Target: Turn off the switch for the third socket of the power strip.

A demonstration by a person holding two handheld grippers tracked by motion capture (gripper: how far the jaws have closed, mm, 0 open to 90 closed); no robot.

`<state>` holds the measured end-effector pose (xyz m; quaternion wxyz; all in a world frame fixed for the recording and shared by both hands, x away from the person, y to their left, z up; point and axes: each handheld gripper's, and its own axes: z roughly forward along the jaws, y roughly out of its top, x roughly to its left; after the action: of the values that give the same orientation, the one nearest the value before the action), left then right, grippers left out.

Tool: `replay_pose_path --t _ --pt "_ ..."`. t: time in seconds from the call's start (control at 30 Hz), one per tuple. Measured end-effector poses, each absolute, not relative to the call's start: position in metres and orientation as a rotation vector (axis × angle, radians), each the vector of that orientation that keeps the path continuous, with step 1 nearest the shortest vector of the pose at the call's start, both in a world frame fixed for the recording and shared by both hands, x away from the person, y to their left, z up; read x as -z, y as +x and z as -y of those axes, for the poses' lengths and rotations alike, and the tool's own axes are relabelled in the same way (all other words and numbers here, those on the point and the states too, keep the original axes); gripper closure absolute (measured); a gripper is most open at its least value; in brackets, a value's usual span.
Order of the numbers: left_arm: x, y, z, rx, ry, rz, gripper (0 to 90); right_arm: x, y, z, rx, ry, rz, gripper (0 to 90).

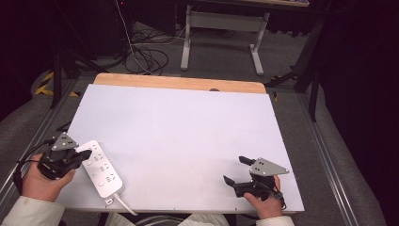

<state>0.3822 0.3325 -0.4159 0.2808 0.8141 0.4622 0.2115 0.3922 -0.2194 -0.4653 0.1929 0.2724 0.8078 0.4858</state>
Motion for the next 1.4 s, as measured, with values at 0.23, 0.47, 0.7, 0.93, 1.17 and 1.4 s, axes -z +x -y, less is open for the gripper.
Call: replay_pose_path --t 0.23,0.47,0.7,0.93,1.17,1.4 --pt "0.41 0.379 -0.331 -0.59 2.178 -1.204 90.0 0.465 0.392 0.22 -1.358 0.764 -2.269 12.1" --pt "0.401 0.372 -0.33 -0.607 2.051 -1.144 59.9 0.465 0.393 0.219 -1.357 0.768 -2.271 12.1" --pt "0.396 0.368 -0.329 -0.621 1.996 -1.104 41.9 0.465 0.393 0.219 -1.358 0.767 -2.269 12.1" --pt "0.394 0.366 -0.332 -0.612 1.968 -1.067 32.7 0.465 0.392 0.22 -1.36 0.767 -2.267 12.1" --pt "0.394 0.359 -0.332 -0.64 1.894 -0.987 27.0 0.465 0.393 0.22 -1.363 0.766 -2.267 12.1" --pt "0.407 0.352 -0.335 -0.634 1.879 -0.881 23.2 0.465 0.392 0.22 -1.369 0.768 -2.263 12.1"
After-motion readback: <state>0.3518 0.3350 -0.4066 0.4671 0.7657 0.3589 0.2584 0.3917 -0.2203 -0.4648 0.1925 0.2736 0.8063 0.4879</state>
